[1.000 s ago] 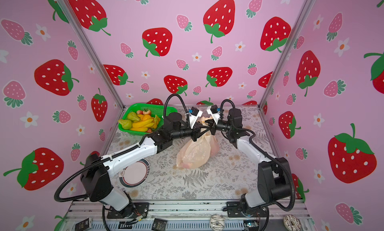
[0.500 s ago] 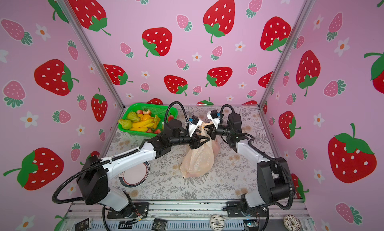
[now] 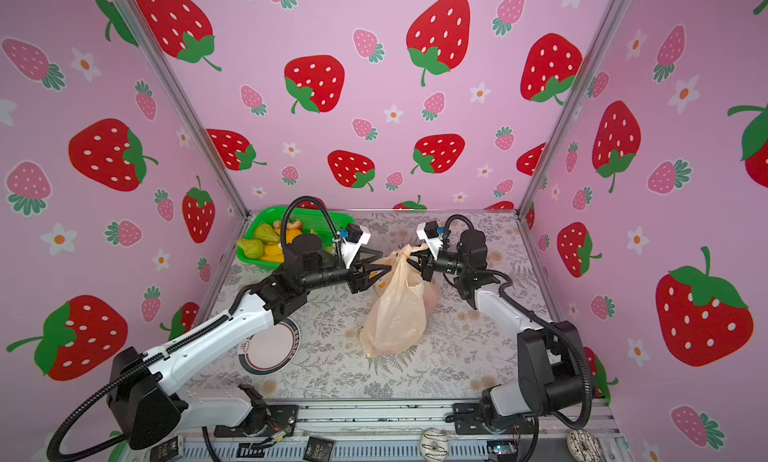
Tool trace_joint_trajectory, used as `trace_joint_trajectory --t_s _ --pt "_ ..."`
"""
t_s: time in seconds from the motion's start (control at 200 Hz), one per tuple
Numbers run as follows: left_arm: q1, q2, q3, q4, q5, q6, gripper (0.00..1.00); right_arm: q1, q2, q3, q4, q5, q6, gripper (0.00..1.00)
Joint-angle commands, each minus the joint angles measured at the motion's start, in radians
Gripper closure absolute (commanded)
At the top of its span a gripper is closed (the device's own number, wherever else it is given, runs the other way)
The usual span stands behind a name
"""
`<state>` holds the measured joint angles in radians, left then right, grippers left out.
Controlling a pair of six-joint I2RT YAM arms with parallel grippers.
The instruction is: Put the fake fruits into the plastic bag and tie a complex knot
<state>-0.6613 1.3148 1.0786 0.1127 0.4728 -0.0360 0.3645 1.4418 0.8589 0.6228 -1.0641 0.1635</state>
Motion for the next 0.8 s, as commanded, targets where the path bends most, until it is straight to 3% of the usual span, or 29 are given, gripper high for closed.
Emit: trace_joint_trajectory --t_s 0.0,0.13,0.42,0.61,0.795 --pt "0.006 0.031 0.025 -0.061 -0.010 0.037 0.61 0.005 -0.034 -0.013 0.057 -0.017 0.016 1.00" --pt "-0.019 0.071 0.029 -0.029 0.059 0.012 0.70 0.005 -0.037 -0.018 0.064 -0.011 0.028 1.00" --pt "-0.132 0.165 0.000 0.139 -0.012 -0.087 0.82 0.005 -0.045 -0.061 0.149 0.000 0.106 1.00" --pt "-0.160 0.224 -0.006 0.235 -0.048 -0.140 0.82 0.006 -0.060 -0.116 0.273 -0.004 0.212 1.00" --pt "-0.157 0.219 -0.037 0.255 -0.044 -0.119 0.73 0.009 -0.046 -0.164 0.433 -0.002 0.330 1.00"
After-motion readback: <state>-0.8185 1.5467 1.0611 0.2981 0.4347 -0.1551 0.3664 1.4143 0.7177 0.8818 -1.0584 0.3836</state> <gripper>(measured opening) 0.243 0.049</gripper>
